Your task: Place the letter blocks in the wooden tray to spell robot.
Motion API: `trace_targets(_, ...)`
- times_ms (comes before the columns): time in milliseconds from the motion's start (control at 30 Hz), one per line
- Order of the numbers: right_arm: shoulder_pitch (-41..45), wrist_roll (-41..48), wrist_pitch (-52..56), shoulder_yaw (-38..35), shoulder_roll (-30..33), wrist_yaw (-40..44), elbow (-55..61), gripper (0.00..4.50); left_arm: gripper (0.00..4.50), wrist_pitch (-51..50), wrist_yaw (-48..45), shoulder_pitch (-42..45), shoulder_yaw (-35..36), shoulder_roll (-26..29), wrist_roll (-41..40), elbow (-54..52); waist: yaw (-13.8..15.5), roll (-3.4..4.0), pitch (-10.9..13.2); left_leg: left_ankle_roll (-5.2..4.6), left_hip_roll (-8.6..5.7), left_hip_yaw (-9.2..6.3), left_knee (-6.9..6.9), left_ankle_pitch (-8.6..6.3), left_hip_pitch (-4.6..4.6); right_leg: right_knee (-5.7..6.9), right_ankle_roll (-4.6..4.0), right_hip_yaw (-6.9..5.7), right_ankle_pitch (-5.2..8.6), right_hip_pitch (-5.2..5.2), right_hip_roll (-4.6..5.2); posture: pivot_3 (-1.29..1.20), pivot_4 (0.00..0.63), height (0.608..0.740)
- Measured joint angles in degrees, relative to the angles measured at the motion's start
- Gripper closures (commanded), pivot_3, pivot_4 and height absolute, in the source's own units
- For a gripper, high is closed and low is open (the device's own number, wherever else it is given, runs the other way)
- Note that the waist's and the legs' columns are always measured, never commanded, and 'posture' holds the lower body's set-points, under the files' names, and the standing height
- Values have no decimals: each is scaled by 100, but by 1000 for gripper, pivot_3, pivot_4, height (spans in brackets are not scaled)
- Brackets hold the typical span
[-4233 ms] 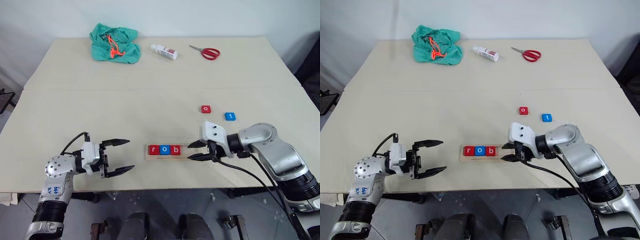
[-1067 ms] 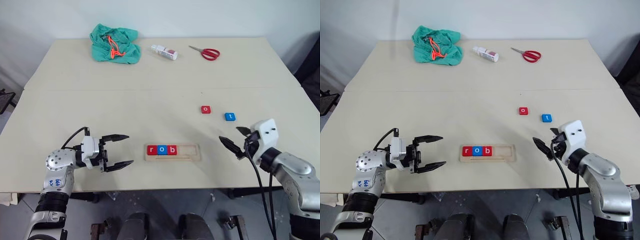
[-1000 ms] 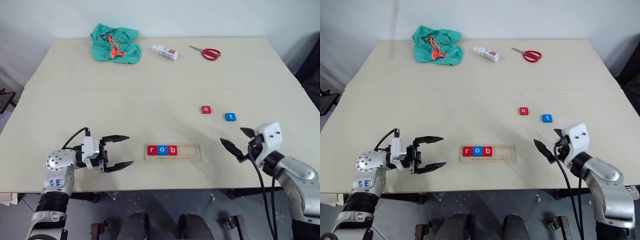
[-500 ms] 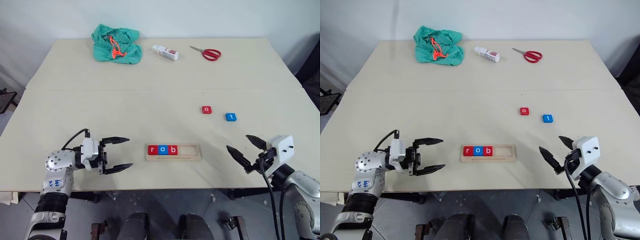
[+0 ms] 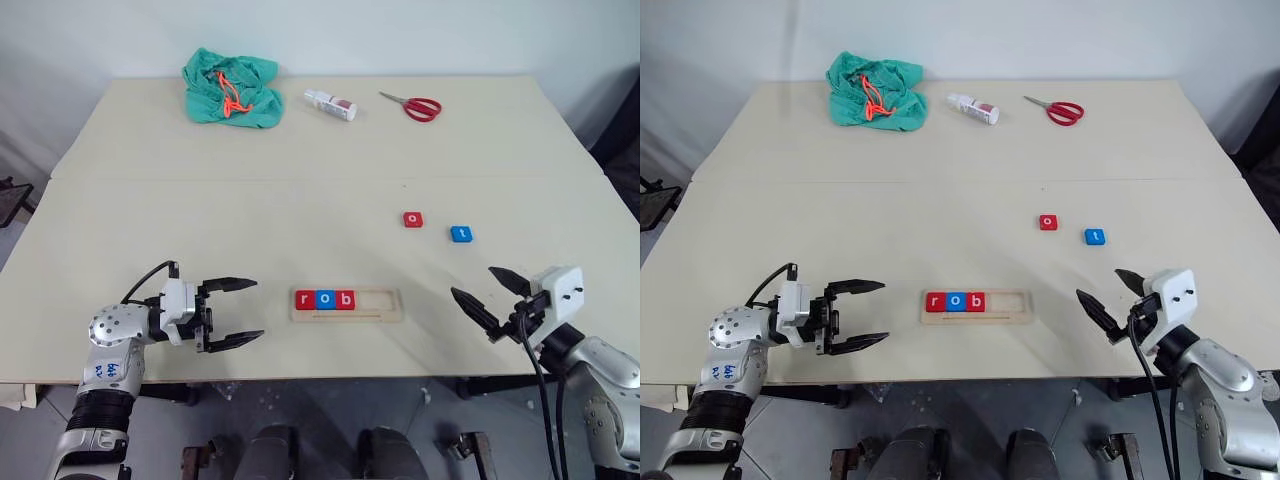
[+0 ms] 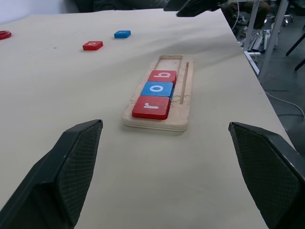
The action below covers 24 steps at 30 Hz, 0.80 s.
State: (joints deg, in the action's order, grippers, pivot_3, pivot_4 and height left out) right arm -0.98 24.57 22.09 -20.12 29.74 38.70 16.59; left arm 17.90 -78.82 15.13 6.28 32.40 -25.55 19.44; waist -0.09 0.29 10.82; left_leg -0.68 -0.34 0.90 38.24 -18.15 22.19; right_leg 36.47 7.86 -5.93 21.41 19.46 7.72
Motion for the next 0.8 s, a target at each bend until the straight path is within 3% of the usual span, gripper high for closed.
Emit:
trace_targets(233,1539,-269,571,738,-162,-693,-622,33,0,-33,63,-197,165,51,-8,-193,-19,0,0,0,2,0,-1,0,-1,3,0,0,0,3,0,0,150,740)
trace_targets(467,3242,-994,497,1526,-790,-1385,-2368,33,0,-62,248,-463,215,31,-8,-546,-18,1,0,0,-4,-9,-3,0,3,8,0,-1,0,7,4,0,150,740)
trace_targets(800,4089,-1586,-288,1586,-1256,-2043,-4074,33,0,-153,485,-924,325,42,-35,-980,-154,1,0,1,-3,-24,-9,0,5,31,0,-6,0,14,2,0,150,740)
